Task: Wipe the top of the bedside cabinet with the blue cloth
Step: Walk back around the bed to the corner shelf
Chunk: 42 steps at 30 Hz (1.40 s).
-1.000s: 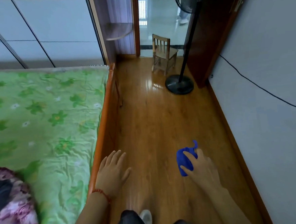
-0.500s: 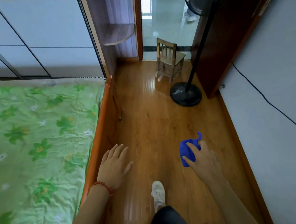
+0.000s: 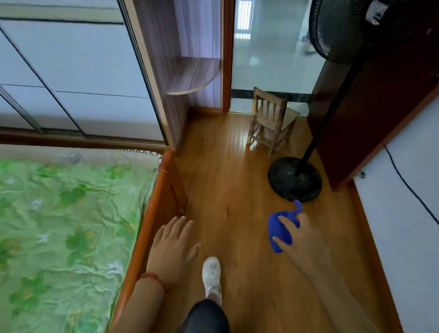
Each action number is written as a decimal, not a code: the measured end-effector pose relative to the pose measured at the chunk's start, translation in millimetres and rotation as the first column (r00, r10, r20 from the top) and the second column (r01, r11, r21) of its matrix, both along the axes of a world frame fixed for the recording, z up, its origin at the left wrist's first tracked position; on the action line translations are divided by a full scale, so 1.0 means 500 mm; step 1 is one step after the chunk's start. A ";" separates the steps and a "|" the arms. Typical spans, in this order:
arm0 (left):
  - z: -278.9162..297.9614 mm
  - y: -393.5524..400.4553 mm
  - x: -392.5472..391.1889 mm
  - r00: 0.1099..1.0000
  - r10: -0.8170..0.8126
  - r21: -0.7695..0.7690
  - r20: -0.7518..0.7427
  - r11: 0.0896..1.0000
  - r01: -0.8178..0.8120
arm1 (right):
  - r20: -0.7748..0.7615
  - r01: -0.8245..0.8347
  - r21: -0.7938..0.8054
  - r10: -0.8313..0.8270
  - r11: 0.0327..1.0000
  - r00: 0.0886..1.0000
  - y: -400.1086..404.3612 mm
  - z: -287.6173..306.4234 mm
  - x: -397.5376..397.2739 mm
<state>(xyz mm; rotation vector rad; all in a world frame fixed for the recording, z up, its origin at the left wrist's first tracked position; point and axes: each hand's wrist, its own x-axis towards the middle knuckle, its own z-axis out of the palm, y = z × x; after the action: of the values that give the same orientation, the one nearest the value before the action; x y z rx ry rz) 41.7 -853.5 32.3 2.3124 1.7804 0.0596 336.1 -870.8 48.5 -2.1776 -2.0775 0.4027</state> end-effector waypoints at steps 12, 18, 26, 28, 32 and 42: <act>-0.002 0.553 0.013 0.999 -0.042 0.031 0.007 0.999 0.042 | 0.056 0.037 -0.028 -0.035 0.999 0.998 0.507 -0.001 0.008; -0.012 0.765 0.052 0.998 -0.045 0.024 0.043 0.999 0.044 | 0.065 0.042 -0.041 -0.040 0.998 0.997 0.713 0.001 0.041; -0.043 1.019 0.131 0.999 0.032 0.010 0.039 0.999 -0.033 | 0.108 -0.019 -0.045 0.023 0.999 0.994 1.016 -0.025 0.118; -0.038 1.072 0.151 0.995 0.087 0.009 0.056 0.996 -0.087 | 0.122 -0.062 -0.056 0.068 0.996 0.990 1.092 -0.024 0.141; -0.020 1.166 0.185 0.979 0.194 0.027 0.066 0.980 -0.196 | 0.116 -0.168 -0.085 0.177 0.982 0.977 1.245 -0.012 0.174; -0.012 1.365 0.150 0.929 0.366 0.016 0.042 0.930 -0.367 | 0.090 -0.356 -0.091 0.364 0.930 0.927 1.548 -0.028 0.107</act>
<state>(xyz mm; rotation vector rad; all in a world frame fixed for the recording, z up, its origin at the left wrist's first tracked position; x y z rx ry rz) 116.5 -171.2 26.2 1.9450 2.1778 0.1856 389.8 -97.0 34.4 -1.8840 -2.5693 0.4074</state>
